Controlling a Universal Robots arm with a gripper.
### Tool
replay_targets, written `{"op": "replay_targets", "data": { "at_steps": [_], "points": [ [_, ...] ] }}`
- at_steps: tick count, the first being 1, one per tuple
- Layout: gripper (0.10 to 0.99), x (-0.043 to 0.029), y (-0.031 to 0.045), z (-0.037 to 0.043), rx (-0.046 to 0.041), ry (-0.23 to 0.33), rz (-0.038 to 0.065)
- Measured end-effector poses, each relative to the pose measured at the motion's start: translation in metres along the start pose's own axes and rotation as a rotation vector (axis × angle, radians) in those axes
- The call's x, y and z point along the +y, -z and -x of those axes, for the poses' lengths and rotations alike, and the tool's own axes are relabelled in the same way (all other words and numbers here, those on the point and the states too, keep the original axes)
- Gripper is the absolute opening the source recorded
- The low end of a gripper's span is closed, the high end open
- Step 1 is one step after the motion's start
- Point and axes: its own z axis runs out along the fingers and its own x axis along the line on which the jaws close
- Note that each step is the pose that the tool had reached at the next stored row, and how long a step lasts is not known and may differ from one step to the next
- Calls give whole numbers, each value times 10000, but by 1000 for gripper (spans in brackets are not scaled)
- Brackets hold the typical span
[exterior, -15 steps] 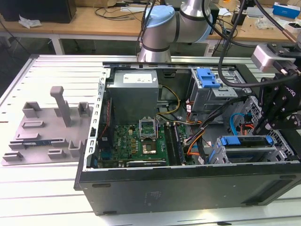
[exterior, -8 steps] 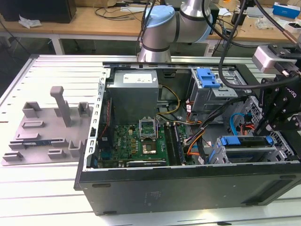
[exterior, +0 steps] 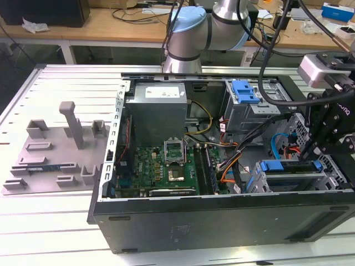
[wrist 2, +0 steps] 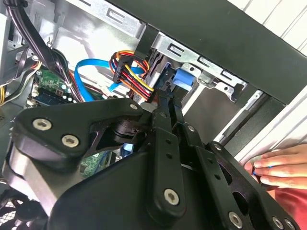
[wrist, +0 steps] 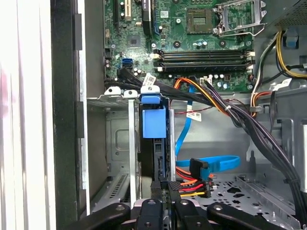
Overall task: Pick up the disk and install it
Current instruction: 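Insert the first disk wire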
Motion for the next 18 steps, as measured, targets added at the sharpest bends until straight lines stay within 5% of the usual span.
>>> {"op": "replay_targets", "data": {
  "at_steps": [13, 18],
  "points": [
    [169, 0, 1, 22, 21, 65, -15],
    [169, 1, 1, 57, 92, -51, -44]
  ]
}}
